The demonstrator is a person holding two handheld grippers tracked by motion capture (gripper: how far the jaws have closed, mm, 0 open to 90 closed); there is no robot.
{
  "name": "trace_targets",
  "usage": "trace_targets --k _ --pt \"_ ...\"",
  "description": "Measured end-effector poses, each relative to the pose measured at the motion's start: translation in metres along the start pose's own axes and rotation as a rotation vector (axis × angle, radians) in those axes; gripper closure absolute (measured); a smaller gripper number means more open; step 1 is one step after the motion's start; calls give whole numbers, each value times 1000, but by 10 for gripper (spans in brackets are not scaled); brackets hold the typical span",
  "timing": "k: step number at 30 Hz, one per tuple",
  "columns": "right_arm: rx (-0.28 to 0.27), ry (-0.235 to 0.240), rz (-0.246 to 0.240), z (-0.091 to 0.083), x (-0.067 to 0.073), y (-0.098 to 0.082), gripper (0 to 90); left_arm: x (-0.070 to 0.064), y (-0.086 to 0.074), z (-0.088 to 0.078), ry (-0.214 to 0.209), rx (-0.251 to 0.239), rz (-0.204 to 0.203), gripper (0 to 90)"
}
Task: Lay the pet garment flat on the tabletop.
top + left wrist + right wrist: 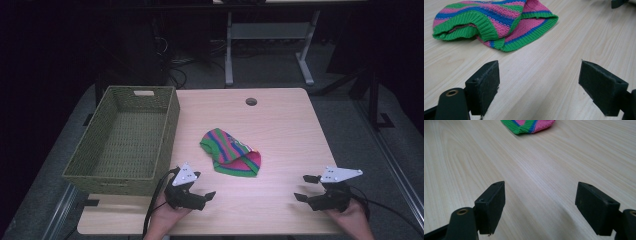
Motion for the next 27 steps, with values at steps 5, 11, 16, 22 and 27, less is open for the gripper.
trace_targets --k 5,11,16,22,27 --pt "11 20 -18 5 3 8 237 1 1 1 -7 -1 5 167" --pt "31 67 -14 11 4 26 219 5 0 -3 -11 -4 -2 168" --pt "65 121 -23 21 7 45 217 4 -1 -5 -7 0 3 167" --pt "111 182 -30 41 4 70 208 5 0 -5 -16 -4 7 168" --pt "144 221 -52 60 0 92 208 6 0 -3 -20 -6 0 167"
Point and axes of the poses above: each handheld gripper's, and its own axes: z roughly forward along the jaws, y roughly out of its top, x roughly to its left, the point moved 3 cm from there along z, roughly forward along the jaws, and after that the axes turned 9 degrees about -x, right-handed, at the moved point
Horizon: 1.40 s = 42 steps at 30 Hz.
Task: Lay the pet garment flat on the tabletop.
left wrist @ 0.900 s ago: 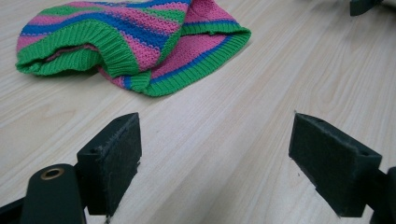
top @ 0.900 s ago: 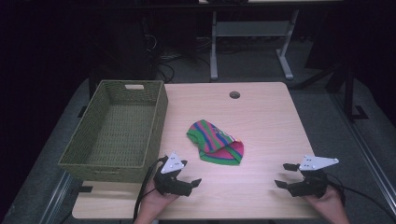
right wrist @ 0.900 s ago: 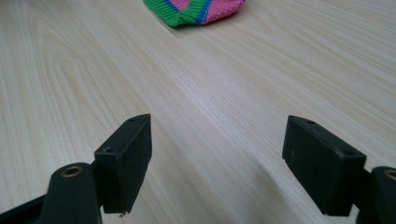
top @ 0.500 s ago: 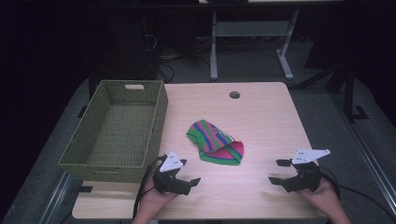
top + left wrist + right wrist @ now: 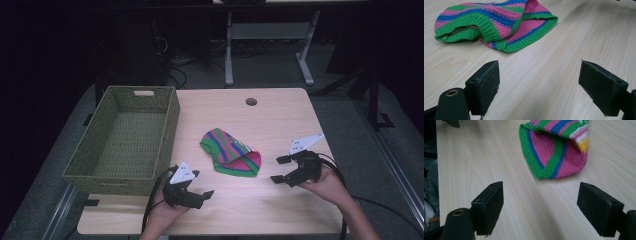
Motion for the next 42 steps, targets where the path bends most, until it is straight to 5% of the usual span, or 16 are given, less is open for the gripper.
trace_targets --k 12,18,22,33,42 --pt "72 55 -63 40 -10 57 227 0 0 1 -5 11 14 167" --pt "126 92 -135 72 -8 87 301 2 0 0 -9 3 4 168" --pt "155 102 -143 88 -8 99 340 2 0 0 -12 -3 -1 168" --pt "246 97 -160 130 -8 107 427 4 0 -1 -14 -9 -16 169" --pt "342 30 -155 154 -16 96 476 5 0 -1 -17 -9 -14 169"
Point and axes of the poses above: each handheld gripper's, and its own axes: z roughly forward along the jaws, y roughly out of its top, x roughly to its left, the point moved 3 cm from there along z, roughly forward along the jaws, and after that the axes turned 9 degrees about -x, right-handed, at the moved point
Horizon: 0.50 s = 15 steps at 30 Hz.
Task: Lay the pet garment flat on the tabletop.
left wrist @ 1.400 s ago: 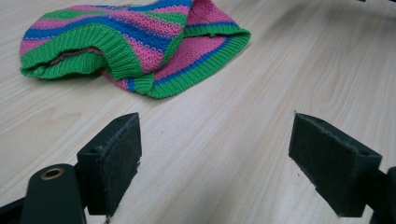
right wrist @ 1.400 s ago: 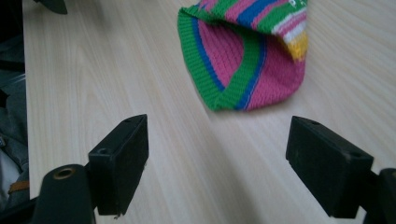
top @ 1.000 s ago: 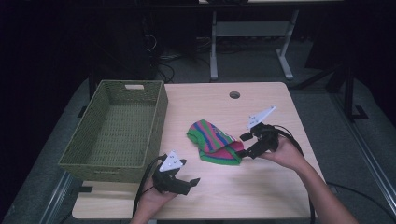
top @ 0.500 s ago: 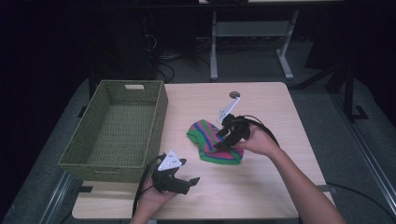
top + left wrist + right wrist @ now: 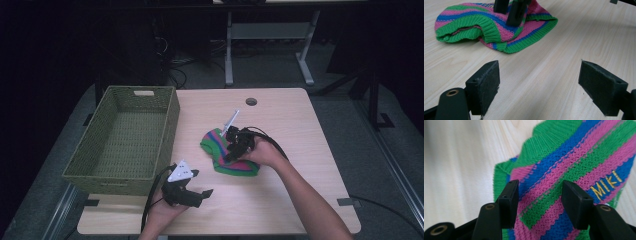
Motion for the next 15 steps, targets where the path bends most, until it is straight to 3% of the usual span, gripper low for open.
trace_targets --k 2,7,15 --pt "33 -18 -6 9 1 -3 485 0 0 0 0 -1 -1 170" --pt "28 -54 -26 13 4 -3 510 -1 0 0 -1 -2 -2 170" --pt "53 -118 -41 14 5 -1 680 -2 0 0 0 0 -2 170"
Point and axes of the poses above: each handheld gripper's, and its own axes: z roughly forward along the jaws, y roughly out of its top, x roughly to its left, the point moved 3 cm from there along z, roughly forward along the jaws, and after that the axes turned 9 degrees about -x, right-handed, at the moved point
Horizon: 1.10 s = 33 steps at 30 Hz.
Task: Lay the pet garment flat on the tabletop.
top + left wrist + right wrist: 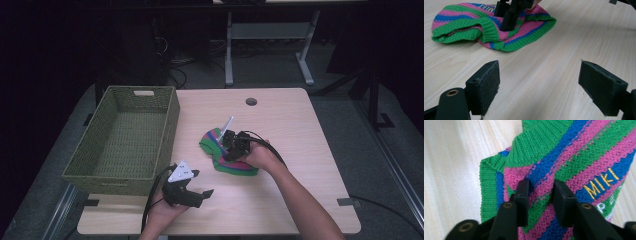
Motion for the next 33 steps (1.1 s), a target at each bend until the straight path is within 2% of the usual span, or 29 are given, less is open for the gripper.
trace_targets --k 1,5,17,24,33 --pt "8 -10 -4 0 0 1 713 0 0 0 0 0 -1 170" --pt "5 -13 1 0 -2 1 754 0 0 -1 1 1 0 171" --pt "-44 22 52 -4 -7 -4 777 4 0 -5 10 -12 -12 172" --pt "-71 34 75 -12 -9 -4 789 4 0 -5 13 -13 -16 172" --pt "-115 30 101 -32 -13 -5 800 4 0 -6 13 -14 -16 172"
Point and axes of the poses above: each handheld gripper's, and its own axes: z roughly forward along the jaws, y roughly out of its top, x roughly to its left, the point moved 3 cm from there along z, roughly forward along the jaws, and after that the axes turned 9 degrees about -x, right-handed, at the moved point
